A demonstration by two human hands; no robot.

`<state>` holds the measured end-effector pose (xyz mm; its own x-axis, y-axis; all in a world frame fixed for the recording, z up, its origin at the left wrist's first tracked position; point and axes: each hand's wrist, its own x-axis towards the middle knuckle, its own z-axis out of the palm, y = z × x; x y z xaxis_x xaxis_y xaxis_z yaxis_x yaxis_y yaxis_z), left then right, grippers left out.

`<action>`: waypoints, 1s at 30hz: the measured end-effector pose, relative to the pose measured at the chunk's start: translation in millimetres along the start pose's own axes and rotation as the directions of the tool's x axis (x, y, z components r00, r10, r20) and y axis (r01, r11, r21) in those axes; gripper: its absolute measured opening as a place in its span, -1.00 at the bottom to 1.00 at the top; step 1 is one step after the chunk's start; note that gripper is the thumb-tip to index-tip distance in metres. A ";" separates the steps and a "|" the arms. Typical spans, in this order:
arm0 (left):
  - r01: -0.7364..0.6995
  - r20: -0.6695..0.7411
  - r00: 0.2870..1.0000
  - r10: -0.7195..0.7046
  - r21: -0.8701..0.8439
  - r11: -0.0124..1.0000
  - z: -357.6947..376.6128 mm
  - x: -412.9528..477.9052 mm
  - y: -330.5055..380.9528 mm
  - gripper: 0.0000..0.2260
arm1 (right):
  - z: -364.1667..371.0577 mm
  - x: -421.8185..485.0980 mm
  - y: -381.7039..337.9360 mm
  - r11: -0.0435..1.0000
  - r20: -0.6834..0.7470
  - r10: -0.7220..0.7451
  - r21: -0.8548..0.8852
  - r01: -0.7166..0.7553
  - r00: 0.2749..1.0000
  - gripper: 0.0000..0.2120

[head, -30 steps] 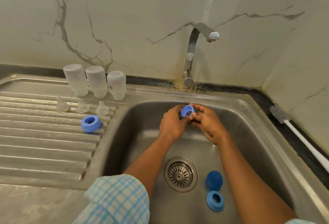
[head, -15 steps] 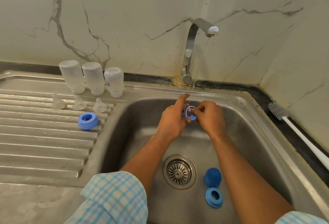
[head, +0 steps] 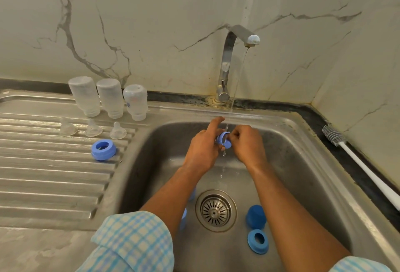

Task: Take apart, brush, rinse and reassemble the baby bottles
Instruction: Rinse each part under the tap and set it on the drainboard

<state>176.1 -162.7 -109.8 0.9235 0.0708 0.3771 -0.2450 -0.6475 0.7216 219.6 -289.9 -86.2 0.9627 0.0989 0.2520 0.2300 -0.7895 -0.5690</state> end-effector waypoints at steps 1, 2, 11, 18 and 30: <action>0.019 -0.002 1.000 -0.019 -0.018 1.000 0.0 0.0 -0.4 -0.38 | 0.5 -0.8 -0.4 1.000 0.029 -0.008 0.021 0.007 1.000 -0.85; 0.038 -0.001 0.999 -0.038 -0.036 0.999 -0.4 -0.1 -0.7 -0.39 | 1.9 -1.6 -0.4 0.999 0.065 -0.013 0.040 0.011 0.998 -0.89; 0.026 0.047 0.999 -0.021 -0.103 0.994 -2.8 -2.2 4.0 -0.45 | 4.5 0.6 5.7 0.999 0.021 -0.002 0.046 0.001 1.000 -0.72; 0.015 0.084 0.996 -0.010 -0.064 0.998 -1.3 -2.8 -4.5 -0.47 | 6.7 1.0 6.3 0.995 0.151 0.013 0.094 -0.028 0.988 -0.79; 0.077 0.086 0.994 -0.064 -0.155 0.985 0.4 -0.3 -19.7 -0.46 | 9.2 4.9 10.2 0.996 0.128 0.021 0.083 -0.032 0.992 -0.86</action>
<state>180.7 -150.3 -124.3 0.9593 0.0466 0.2785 -0.2158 -0.5151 0.8295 228.0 -291.9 -97.9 0.9777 0.1587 0.1379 0.2102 -0.7391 -0.6399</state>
